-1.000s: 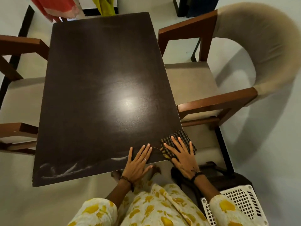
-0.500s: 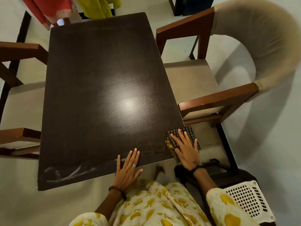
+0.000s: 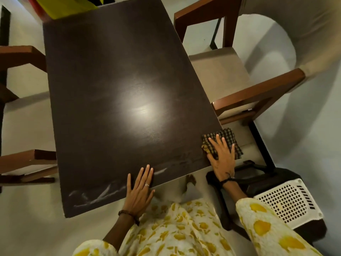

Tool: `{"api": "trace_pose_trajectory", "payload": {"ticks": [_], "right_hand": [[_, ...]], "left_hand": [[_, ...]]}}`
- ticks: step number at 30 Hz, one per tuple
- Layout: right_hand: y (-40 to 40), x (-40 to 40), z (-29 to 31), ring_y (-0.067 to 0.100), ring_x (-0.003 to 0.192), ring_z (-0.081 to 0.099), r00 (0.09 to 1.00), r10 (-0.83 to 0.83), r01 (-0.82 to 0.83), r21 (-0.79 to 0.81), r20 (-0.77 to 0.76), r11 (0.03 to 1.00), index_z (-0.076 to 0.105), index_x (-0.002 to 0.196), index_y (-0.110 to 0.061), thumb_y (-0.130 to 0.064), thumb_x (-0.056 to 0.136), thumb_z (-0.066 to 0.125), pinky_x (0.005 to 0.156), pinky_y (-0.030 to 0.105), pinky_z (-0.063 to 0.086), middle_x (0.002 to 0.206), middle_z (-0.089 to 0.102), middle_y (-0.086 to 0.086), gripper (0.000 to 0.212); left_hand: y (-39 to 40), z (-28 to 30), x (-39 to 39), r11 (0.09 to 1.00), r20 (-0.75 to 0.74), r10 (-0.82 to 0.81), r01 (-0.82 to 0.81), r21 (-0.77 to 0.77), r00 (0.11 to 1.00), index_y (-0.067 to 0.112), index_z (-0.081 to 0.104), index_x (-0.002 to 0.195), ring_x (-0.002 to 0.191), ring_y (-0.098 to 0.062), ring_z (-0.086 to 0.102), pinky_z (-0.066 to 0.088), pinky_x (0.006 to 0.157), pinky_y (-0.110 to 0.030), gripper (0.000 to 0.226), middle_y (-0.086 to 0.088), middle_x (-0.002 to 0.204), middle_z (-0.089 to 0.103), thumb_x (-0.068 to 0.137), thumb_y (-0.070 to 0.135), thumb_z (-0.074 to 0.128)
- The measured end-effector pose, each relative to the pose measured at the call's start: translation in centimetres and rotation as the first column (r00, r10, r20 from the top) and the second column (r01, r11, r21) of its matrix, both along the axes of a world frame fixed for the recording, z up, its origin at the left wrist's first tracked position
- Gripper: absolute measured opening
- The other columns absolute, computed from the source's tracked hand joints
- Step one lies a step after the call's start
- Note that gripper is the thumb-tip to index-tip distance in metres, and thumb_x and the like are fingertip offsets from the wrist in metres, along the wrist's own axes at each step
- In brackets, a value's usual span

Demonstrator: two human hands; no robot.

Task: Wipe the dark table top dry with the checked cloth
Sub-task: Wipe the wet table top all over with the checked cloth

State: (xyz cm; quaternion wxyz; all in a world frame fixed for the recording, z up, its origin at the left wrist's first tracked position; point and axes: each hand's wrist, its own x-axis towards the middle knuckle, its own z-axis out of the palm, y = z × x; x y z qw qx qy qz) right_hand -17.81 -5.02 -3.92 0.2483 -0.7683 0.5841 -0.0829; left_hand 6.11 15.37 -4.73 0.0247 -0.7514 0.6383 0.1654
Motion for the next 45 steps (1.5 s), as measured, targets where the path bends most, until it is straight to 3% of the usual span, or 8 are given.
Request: {"api": "trace_pose_trajectory", "payload": {"ticks": [7,12,18,28,32,36,40,45], "right_hand": [[7.5,8.8,-0.6,0.034,0.118,0.057,0.991,-0.004,-0.011,-0.105,-0.134,0.994,0.061,0.122,-0.013,-0.023,0.066,0.082,0.099,0.056,0.04,0.129,0.059,0.016,0.061],[16.0,16.8,0.0,0.022,0.114,0.061,0.958,0.244,-0.268,-0.164,-0.153,0.949,0.065,0.118,-0.021,-0.042,0.078,0.055,0.108,0.04,0.034,0.125,0.063,0.007,0.046],[15.6,15.8,0.5,0.017,0.116,0.059,0.854,0.454,-0.5,-0.162,-0.252,0.851,0.063,0.12,-0.026,-0.046,0.065,0.077,0.092,0.042,0.051,0.127,0.062,0.003,0.06],[6.0,5.9,1.5,0.026,0.144,0.018,0.94,-0.234,0.238,-0.016,-0.247,0.971,0.03,0.145,-0.02,-0.029,0.095,0.047,0.119,0.047,0.011,0.156,0.02,0.011,0.054],[11.7,11.7,1.7,0.029,0.143,0.021,0.923,-0.042,0.064,0.044,-0.383,0.997,0.023,0.147,-0.018,-0.034,0.095,0.046,0.116,0.048,0.014,0.156,0.02,0.014,0.06],[19.2,17.7,2.5,0.022,0.11,0.064,0.883,0.245,-0.238,0.068,-0.399,0.969,0.067,0.115,-0.02,-0.047,0.058,0.082,0.088,0.042,0.053,0.122,0.065,0.008,0.064],[20.8,19.3,3.5,0.01,0.102,0.067,0.867,0.388,-0.359,0.148,-0.313,0.922,0.072,0.104,-0.027,-0.053,0.047,0.084,0.082,0.031,0.056,0.113,0.07,-0.003,0.064],[15.7,14.5,3.2,0.029,0.142,0.024,0.903,0.282,-0.231,0.188,-0.323,0.955,0.013,0.149,-0.026,-0.036,0.099,0.037,0.111,0.04,0.03,0.159,0.013,0.003,0.057]], "left_hand": [[3.5,-0.4,5.8,0.999,-0.033,-0.005,0.003,-0.036,0.999,0.02,0.001,0.146,0.141,-0.011,-0.008,0.001,0.11,-0.049,0.064,0.009,0.154,-0.015,0.092,0.054,0.011],[5.8,-0.6,9.5,0.998,-0.003,-0.036,0.035,-0.048,0.999,0.018,0.008,0.146,0.142,-0.013,-0.003,0.004,0.11,-0.051,0.068,0.006,0.155,-0.009,0.09,0.056,0.018],[7.0,-1.4,11.5,0.996,-0.011,-0.084,0.084,-0.031,0.996,0.02,0.008,0.146,0.142,-0.013,-0.002,0.004,0.11,-0.05,0.066,0.006,0.155,-0.008,0.091,0.057,0.015],[7.1,-1.1,11.6,0.996,-0.048,-0.086,0.084,-0.029,0.995,0.022,0.004,0.146,0.141,-0.011,-0.009,-0.001,0.109,-0.05,0.066,0.009,0.154,-0.015,0.09,0.057,0.013],[7.1,-0.9,11.5,0.996,-0.044,-0.08,0.078,-0.034,0.996,0.023,-0.001,0.145,0.14,-0.011,-0.012,-0.001,0.108,-0.05,0.065,0.01,0.153,-0.018,0.091,0.057,0.007],[7.1,-0.8,11.6,0.995,-0.05,-0.095,0.093,-0.028,0.994,0.022,0.001,0.145,0.141,-0.012,-0.009,0.001,0.108,-0.052,0.064,0.008,0.154,-0.016,0.092,0.055,0.007],[7.0,-0.8,11.7,0.995,-0.076,-0.101,0.1,-0.013,0.992,0.021,0.003,0.146,0.141,-0.013,-0.006,0.003,0.108,-0.052,0.064,0.007,0.154,-0.013,0.092,0.055,0.009],[7.2,-0.4,11.7,0.995,-0.074,-0.095,0.092,-0.042,0.993,0.023,-0.003,0.145,0.14,-0.011,-0.011,0.0,0.108,-0.05,0.063,0.009,0.153,-0.018,0.092,0.055,0.007]]}}
